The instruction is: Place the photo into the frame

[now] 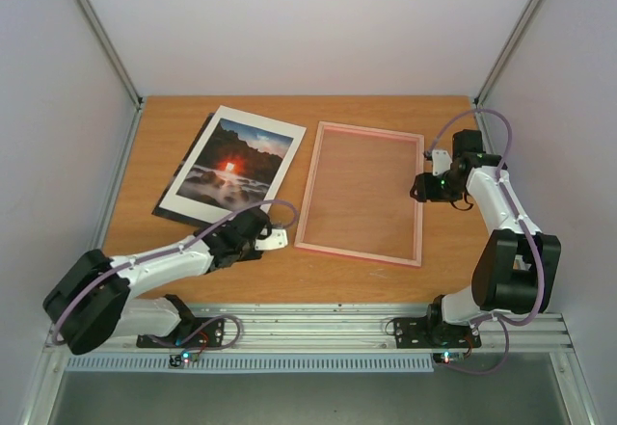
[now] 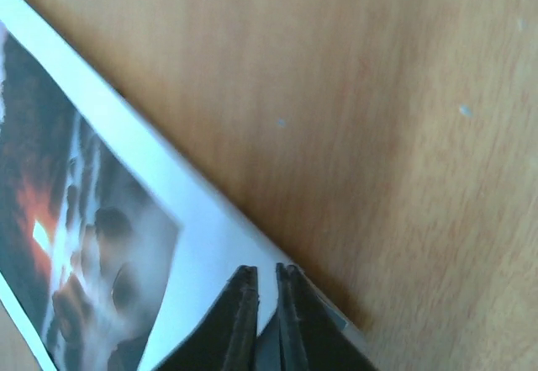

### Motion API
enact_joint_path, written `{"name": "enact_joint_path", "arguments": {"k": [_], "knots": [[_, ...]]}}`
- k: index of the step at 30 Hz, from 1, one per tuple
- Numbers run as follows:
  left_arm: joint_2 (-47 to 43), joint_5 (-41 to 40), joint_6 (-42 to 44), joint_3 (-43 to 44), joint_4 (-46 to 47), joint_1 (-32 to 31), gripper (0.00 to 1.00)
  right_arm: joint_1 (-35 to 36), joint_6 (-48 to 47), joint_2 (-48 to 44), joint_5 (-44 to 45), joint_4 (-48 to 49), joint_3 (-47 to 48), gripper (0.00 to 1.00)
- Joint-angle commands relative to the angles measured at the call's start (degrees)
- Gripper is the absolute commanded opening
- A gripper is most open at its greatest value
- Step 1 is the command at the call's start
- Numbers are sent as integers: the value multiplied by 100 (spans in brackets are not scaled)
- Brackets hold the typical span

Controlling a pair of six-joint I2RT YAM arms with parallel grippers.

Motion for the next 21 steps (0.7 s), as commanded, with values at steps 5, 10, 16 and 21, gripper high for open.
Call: {"name": "enact_joint_path", "arguments": {"k": [5,10,16,21], "knots": [[-720,421,-582,726,-1207,-16,0,30,-158,-89,-315,40,277,53],[-985,883,-767,1108,-1927,117,0,208,-404,-190,-977,157,274,54],[-1145,640,-406,452,-1542,95,50,551,-550,-60,-1106,276,409,57],[-1311,559,226,-258,-556,23,62,557,-505,-3,-1045,299,385,56]]}}
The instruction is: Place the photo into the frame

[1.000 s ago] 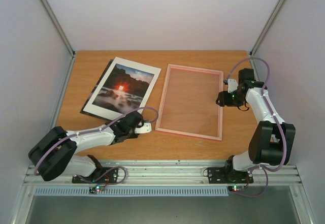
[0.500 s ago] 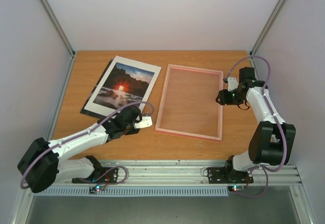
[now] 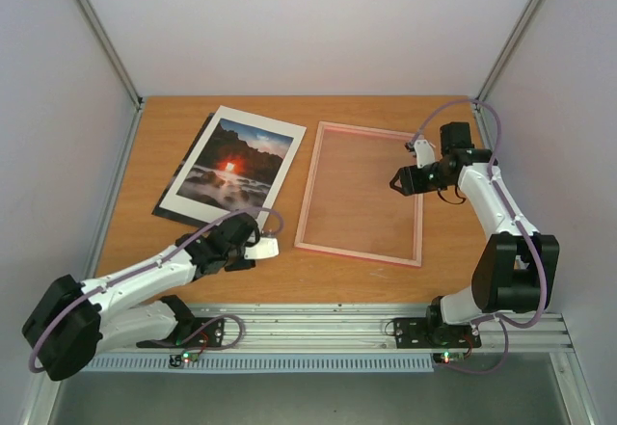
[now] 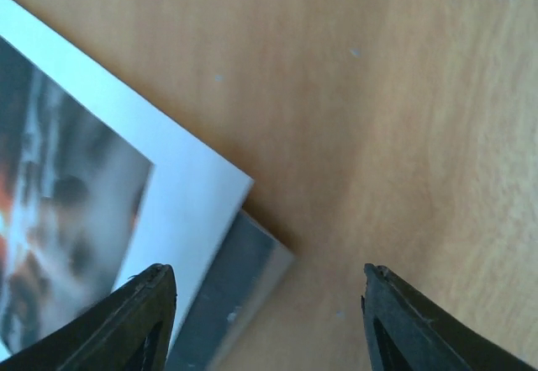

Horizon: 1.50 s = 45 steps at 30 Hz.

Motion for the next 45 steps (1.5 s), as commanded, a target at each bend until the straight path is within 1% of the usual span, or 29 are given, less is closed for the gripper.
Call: {"name": "enact_joint_path", "arguments": {"k": [1,5,9,12,15,17,23,27,30,32,34,39,42,45], "knots": [[-91,-83,591,-515,1007,-82,63,11,-98,4,-50,90,127,56],[371,-271,690,-569,1635,-116,64,7,-115,-61,35,70,48,57],[1017,-474,776,-649,2329,-130,64,11,-92,-107,73,62,-17,57],[1483,-694,1050,-828,3007,-125,64,11,-117,-141,143,48,-32,56],[1837,-902,1425,-1054,3634,-128,61,11,-170,-178,252,44,-16,56],[2016,-1009,1574,-1112,3782,-129,56,8,-192,-191,299,44,-6,56],[2225,-1230,1757,-1149,3958,-126,35,2,-182,-154,356,96,26,55],[2170,-1312,1633,-977,3705,-127,18,2,-199,-120,286,135,71,54],[1682,-1186,1324,-712,3105,-125,1,-2,-241,-128,263,170,73,54],[1372,-1111,1141,-498,2776,-125,0,3,-255,-127,195,202,67,54],[1049,-1010,996,-286,2220,-123,1,13,-259,-148,77,305,28,54],[297,-655,649,198,1240,-116,1,185,-358,-181,-288,789,-21,58],[31,-567,530,358,877,-95,0,606,-463,-123,-352,1052,5,59],[-270,-363,515,465,630,-65,0,806,-472,-24,-459,1163,119,58]]}}
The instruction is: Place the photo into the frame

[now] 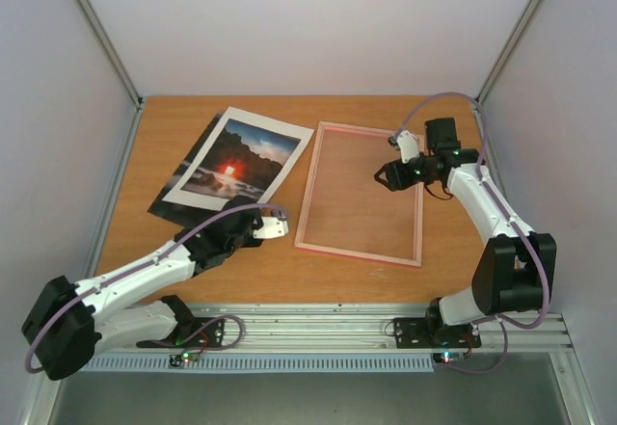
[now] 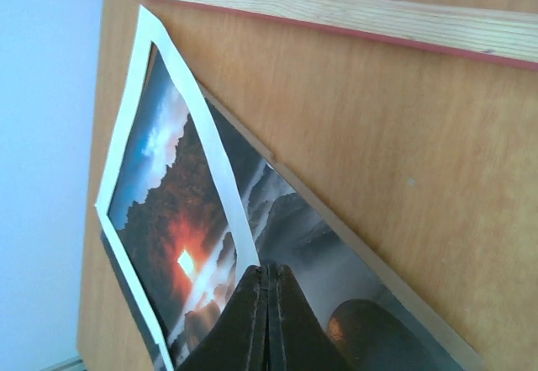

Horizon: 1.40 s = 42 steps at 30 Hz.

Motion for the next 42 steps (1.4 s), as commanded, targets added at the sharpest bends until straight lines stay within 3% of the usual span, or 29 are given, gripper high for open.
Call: {"name": "enact_joint_path", "arguments": {"k": [1,7,15,24,36,42], "knots": [[-432,512,-258,278,-875,49,0,376,-182,24,-417,438,137,58],[-506,1177,-895,1204,-1932,115,0,1096,-779,-171,-790,904,-41,66],[-645,1383,-927,1538,-2041,384,0,2257,-1775,-10,-926,2145,-269,68],[-813,1616,-779,1725,-2124,546,0,2858,-2895,738,-1405,2422,176,65],[-935,1839,-649,1821,-2252,551,0,3109,-3443,1592,-599,3330,498,64],[-926,1837,-645,1899,-2250,556,0,3215,-4095,1838,-422,3495,411,53]]}}
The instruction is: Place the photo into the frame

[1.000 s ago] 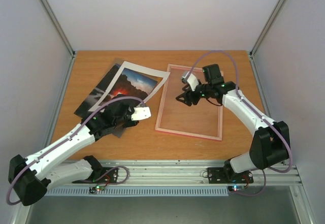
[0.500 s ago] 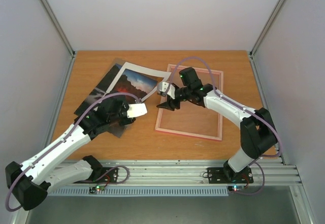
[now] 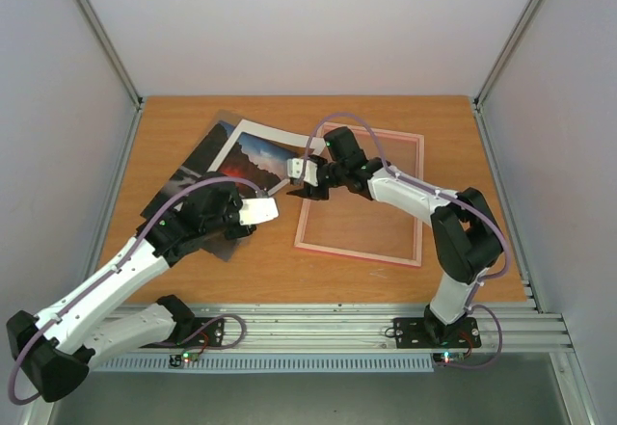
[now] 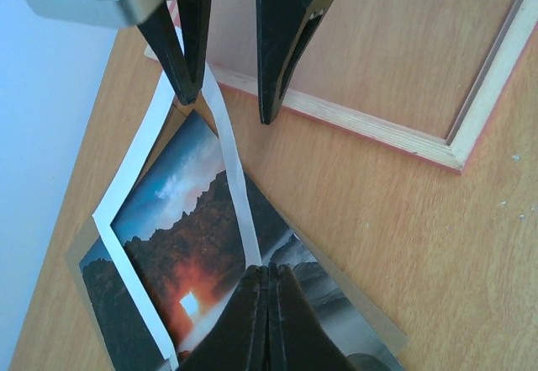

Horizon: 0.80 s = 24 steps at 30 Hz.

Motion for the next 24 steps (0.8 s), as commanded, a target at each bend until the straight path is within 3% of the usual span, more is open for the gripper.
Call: {"name": "enact_joint_path", "arguments": {"k": [1,7,9,10,13,14,16,24], "knots": [[-138,181,47,222,79,17,0,130,-698,206,254,497,10,50],[-414,13,205,184,203,20,0,183,-330,252,492,859,341,5],[-536,-188,294,141,367,60,1,183,-84,215,552,760,567,1],[-566,-347,317,159,496,114,10,182,49,159,536,684,660,1],[-492,-692,-41,495,786,482,65,175,431,-22,307,450,855,1],[-478,-709,-183,634,877,662,79,181,580,-65,223,361,909,1],[-481,-666,-533,892,1137,1212,97,188,924,-111,130,133,1098,1],[78,-1214,-1679,2556,1776,2697,99,313,2353,-168,-210,-1103,2214,1]]}}
